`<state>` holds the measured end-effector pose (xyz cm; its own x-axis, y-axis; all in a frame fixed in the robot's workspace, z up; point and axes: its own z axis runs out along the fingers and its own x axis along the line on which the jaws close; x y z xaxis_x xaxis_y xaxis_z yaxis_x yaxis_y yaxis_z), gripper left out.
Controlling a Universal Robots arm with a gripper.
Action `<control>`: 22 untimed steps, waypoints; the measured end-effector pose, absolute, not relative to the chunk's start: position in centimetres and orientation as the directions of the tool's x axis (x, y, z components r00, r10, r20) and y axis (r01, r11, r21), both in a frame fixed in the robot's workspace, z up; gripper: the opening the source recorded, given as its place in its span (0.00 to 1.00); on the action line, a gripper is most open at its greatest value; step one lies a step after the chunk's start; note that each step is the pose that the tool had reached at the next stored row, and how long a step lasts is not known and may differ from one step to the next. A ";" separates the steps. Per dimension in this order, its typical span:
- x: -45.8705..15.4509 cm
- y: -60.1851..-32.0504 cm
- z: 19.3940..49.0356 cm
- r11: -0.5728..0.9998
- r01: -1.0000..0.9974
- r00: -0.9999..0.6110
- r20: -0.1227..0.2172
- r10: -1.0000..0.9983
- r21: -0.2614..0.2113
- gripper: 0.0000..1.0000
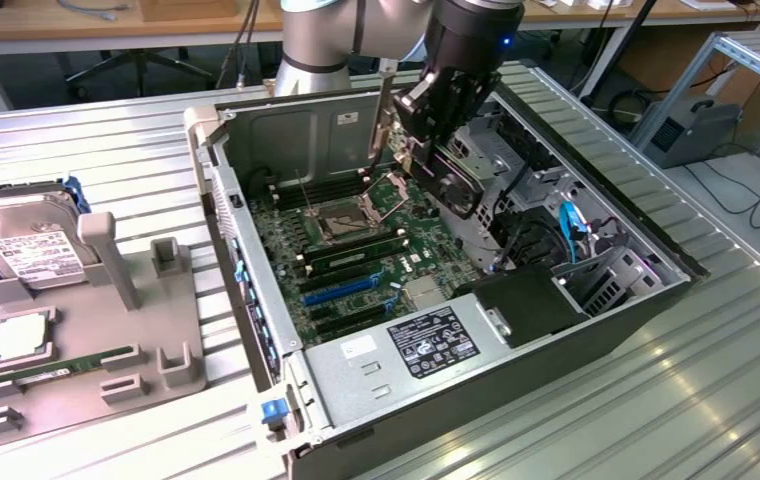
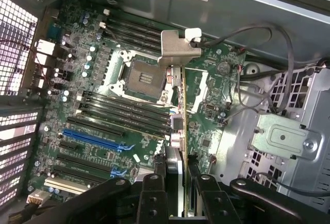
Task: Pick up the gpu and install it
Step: 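Insert the gpu into the slot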
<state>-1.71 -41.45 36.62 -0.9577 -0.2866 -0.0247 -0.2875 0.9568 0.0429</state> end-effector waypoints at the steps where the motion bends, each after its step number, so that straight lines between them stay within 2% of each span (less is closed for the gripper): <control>1: -1.7 -41.4 36.6 0.956 -0.290 -0.957 -0.025 -0.289 0.043 0.27; 22: -1.7 -41.4 36.6 0.934 -0.356 -0.935 -0.025 -0.355 0.043 0.27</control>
